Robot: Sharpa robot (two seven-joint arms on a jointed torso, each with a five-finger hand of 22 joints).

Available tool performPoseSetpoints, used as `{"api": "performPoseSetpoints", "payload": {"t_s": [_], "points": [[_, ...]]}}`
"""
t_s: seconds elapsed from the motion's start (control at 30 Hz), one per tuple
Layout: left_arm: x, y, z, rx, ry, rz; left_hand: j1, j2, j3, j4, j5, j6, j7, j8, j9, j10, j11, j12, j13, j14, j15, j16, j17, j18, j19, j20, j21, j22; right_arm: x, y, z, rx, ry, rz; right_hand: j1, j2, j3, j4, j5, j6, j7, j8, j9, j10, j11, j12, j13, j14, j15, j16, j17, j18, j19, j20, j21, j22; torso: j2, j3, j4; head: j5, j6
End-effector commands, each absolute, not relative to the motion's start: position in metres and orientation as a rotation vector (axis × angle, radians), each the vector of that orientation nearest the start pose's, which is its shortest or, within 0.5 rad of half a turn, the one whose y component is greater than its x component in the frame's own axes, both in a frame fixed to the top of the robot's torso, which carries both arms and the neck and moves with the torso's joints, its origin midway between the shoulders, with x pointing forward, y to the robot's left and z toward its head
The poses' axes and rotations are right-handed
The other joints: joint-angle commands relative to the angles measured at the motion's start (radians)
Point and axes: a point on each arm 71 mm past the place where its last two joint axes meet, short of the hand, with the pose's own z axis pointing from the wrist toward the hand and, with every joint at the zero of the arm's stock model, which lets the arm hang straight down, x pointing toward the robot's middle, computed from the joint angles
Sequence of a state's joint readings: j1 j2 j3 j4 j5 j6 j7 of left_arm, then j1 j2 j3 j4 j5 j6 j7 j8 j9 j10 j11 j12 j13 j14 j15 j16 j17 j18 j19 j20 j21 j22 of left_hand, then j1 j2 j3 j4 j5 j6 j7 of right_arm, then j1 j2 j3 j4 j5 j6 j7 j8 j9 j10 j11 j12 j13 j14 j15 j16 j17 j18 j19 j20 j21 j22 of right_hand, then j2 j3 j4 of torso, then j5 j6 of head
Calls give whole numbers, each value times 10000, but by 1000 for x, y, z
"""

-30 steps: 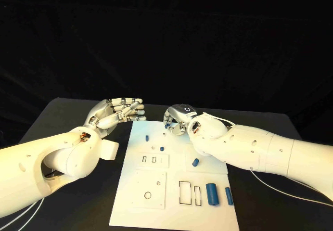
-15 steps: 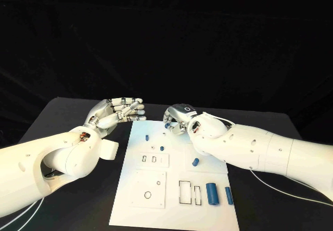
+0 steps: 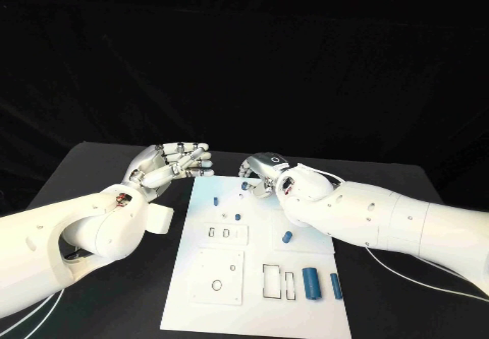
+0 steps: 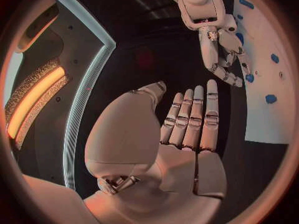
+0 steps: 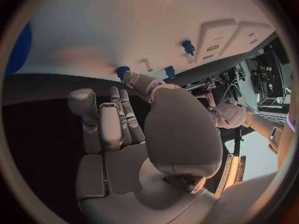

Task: Assemble the parts on the task board

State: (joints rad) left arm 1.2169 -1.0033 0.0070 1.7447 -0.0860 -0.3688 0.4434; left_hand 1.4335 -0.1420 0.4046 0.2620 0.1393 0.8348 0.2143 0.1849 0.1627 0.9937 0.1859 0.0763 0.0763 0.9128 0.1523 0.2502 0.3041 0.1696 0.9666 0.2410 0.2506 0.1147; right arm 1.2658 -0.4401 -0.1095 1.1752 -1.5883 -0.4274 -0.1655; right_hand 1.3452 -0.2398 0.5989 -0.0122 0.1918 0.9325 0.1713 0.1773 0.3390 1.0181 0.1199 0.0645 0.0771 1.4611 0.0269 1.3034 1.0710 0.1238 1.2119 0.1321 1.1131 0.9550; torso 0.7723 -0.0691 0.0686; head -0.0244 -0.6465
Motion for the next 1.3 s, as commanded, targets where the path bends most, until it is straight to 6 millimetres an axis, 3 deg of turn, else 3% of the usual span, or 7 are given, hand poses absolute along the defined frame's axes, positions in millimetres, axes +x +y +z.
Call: {"api": "performPoseSetpoints", "payload": {"t_s": [0.03,0.3,0.53,0.6,0.63,0.73,1.3], "points": [[454,223,-129,-9560,13303,-16206,-49,-59,74,-7,-55,-42,305,21,13,-15,76,-62,-10,-84,-12,-29,8,108,-30,31,58,-4,537,-97,-179,-2838,14879,5732,-26,-73,-125,25,-28,-39,-28,-45,25,-31,-15,71,-29,-15,44,-27,-6,123,-54,-8,-72,-64,-9,4,-16,62,27],[455,228,-129,-9585,13247,-16096,-52,-57,76,-8,-54,-47,306,20,13,-18,77,-65,-11,-92,-10,-30,15,108,-33,32,59,-5,524,-139,-169,-2067,14619,5788,-41,-28,-368,153,-7,77,-16,-52,72,488,-83,373,-22,93,-14,108,205,55,202,-40,54,198,-109,46,-201,86,91],[457,233,-130,-9609,13189,-15990,-54,-58,78,-9,-55,-49,304,20,14,-18,78,-67,-11,-98,-9,-31,20,108,-34,33,60,-5,511,-180,-155,-655,15073,6025,-289,-386,-650,435,-73,368,-287,-33,187,3317,-681,1889,867,403,-476,781,1224,-195,1016,-424,910,1396,-194,128,-346,22,130],[457,233,-130,-9611,13181,-15976,-54,-58,78,-9,-55,-49,304,20,14,-18,78,-67,-11,-98,-9,-31,20,108,-34,33,60,-5,509,-190,-155,-332,15389,5966,-310,-481,-1310,457,-67,333,-424,-15,250,3821,-852,3215,2027,451,-623,903,1382,-280,1274,-576,1175,1781,-221,151,-384,-30,125],[458,233,-130,-9609,13181,-15981,-54,-58,78,-9,-55,-49,304,20,14,-18,78,-67,-11,-98,-9,-31,20,108,-34,33,60,-5,509,-194,-155,-191,15550,5907,-249,-394,-1568,439,-28,374,-495,24,286,4196,-886,6720,5679,527,-660,1098,1701,-340,1429,-610,1367,2038,-227,158,-393,-102,126],[458,234,-131,-9601,13181,-15988,-54,-58,78,-9,-55,-49,304,20,14,-18,78,-67,-11,-98,-9,-31,20,108,-34,33,60,-5,508,-205,-156,100,15900,5668,-163,-129,-2082,876,7,304,-360,76,378,4243,-717,12967,12431,741,-507,1844,3052,-486,1837,-519,1908,2827,-231,183,-403,-138,127],[459,235,-131,-9608,13148,-15954,-84,-43,87,6,-55,-45,308,27,20,-8,78,-67,-9,-113,-6,-30,46,109,-41,37,65,-5,526,-224,-173,657,16650,4835,169,111,-4002,2047,28,-1,-223,-11,419,5297,-543,14784,14612,1030,-330,2567,4682,-715,2403,-337,2794,4040,-232,201,-382,-151,99]]}}
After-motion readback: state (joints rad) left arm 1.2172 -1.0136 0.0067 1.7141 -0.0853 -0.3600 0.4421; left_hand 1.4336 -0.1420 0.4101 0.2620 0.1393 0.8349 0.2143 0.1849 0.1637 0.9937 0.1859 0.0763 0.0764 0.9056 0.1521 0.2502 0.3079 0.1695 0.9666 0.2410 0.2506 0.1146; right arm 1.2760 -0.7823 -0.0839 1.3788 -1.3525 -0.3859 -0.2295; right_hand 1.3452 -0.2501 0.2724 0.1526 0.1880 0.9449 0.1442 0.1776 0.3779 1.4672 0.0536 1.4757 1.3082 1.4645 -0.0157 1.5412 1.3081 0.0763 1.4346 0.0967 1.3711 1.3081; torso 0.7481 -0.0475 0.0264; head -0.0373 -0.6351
